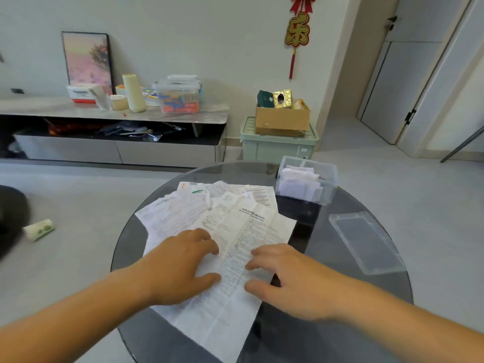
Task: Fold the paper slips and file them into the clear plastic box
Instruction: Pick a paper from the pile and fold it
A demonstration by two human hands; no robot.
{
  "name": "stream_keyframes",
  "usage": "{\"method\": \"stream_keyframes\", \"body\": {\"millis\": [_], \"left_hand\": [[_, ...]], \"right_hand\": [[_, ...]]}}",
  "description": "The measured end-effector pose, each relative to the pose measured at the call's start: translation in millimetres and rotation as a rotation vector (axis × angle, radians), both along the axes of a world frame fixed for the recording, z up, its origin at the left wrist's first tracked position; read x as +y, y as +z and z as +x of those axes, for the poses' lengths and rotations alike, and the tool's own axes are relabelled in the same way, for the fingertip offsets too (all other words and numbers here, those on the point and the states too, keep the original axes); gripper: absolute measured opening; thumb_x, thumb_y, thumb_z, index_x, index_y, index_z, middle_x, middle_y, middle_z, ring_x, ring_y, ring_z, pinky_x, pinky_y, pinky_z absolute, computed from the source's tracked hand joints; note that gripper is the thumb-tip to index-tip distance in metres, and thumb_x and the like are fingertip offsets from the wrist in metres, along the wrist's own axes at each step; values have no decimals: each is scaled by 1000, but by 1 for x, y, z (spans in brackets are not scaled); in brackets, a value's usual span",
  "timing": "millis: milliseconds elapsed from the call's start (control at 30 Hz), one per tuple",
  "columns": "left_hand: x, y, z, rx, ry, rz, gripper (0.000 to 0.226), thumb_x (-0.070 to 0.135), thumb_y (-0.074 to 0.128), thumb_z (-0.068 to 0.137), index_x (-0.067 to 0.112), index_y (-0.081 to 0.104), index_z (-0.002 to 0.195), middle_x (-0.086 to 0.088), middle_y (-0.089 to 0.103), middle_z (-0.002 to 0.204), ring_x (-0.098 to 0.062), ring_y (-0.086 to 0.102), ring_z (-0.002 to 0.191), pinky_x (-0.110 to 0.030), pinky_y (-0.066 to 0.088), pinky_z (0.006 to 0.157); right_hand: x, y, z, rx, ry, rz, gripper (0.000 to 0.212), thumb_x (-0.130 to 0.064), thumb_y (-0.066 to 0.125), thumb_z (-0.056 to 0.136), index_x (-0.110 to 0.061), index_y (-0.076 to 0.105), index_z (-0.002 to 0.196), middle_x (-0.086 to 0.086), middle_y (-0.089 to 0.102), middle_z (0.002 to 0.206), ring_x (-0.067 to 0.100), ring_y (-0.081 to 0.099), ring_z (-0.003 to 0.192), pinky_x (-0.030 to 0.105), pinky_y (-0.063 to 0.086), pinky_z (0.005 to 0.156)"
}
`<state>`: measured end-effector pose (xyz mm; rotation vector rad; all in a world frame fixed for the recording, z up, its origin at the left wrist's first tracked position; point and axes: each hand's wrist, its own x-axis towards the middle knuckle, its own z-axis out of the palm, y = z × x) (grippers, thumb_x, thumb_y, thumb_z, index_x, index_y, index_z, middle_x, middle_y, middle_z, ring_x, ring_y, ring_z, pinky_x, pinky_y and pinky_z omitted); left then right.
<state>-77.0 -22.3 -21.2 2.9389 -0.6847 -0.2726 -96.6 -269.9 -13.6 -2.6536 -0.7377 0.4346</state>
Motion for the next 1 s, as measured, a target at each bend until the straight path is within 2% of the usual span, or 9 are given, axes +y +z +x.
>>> {"method": "stream_keyframes", "body": {"millis": [100, 167, 233, 400, 533, 633, 733, 867, 1000], "left_hand": [[-2, -5, -26, 66, -54, 1, 65, 69, 46, 92, 36, 37, 148, 9, 28, 158, -11, 27, 145, -28, 21, 119], [-6, -8, -37, 58, -93, 30, 71, 71, 44, 92, 35, 31, 151, 5, 21, 162, -14, 19, 149, -30, 13, 121], [-8, -10, -46, 56, -137, 34, 77, 75, 43, 89, 37, 27, 153, 4, 14, 165, -15, 12, 151, -31, 7, 122], [-10, -13, -60, 137, -264, -5, 98, 81, 59, 76, 40, 20, 155, 12, 3, 165, -7, -3, 150, -22, -4, 116], [-5, -13, -55, 201, -227, -10, 115, 81, 70, 66, 42, 11, 156, 18, -7, 165, -2, -11, 149, -30, -5, 123], [-3, -10, -58, 259, -232, 26, 121, 75, 76, 65, 43, 4, 157, 23, -12, 162, -2, -15, 148, -27, -12, 115], [-3, -11, -66, 264, -270, 34, 119, 76, 75, 64, 49, 2, 155, 24, -14, 161, -3, -16, 147, -30, -11, 115], [-2, -15, -77, 252, -301, 27, 117, 78, 74, 65, 51, 2, 154, 27, -17, 160, -3, -16, 147, -35, -4, 120], [-3, -19, -89, 154, -369, 62, 109, 76, 70, 69, 48, 7, 153, 20, -13, 161, -8, -14, 149, -38, 5, 124]], "right_hand": [[8, -2, -19, 28, 38, -91, 51, -64, 39, 97, -31, 52, 132, -13, 48, 131, 12, 38, 130, 37, 36, 112], [4, -9, -23, -30, 36, -129, 41, -65, 36, 96, -31, 53, 109, -17, 48, 112, 9, 44, 115, 36, 41, 104], [-6, -10, -27, -96, 19, -147, 36, -66, 35, 95, -34, 49, 99, -20, 46, 102, 5, 46, 104, 34, 45, 98], [-36, -13, -42, -102, -104, -29, 43, -56, 44, 99, -31, 62, 128, -23, 47, 140, -8, 34, 130, 10, 28, 106], [-45, -19, -49, -81, -122, -31, 46, -59, 46, 97, -35, 59, 134, -25, 37, 151, -10, 27, 137, 13, 25, 108], [-49, -23, -54, -77, -120, -29, 49, -59, 52, 95, -34, 56, 137, -24, 33, 154, -8, 23, 141, 13, 23, 110], [-55, -27, -58, -51, -157, 26, 48, -60, 56, 91, -36, 59, 133, -25, 36, 152, -11, 24, 140, 17, 27, 113], [-60, -30, -60, -30, -190, 101, 41, -57, 62, 89, -38, 64, 126, -27, 41, 147, -16, 29, 133, 7, 23, 107], [-63, -30, -65, -3, -200, 131, 37, -57, 63, 88, -39, 66, 120, -28, 44, 143, -15, 34, 131, 7, 22, 104]]}}
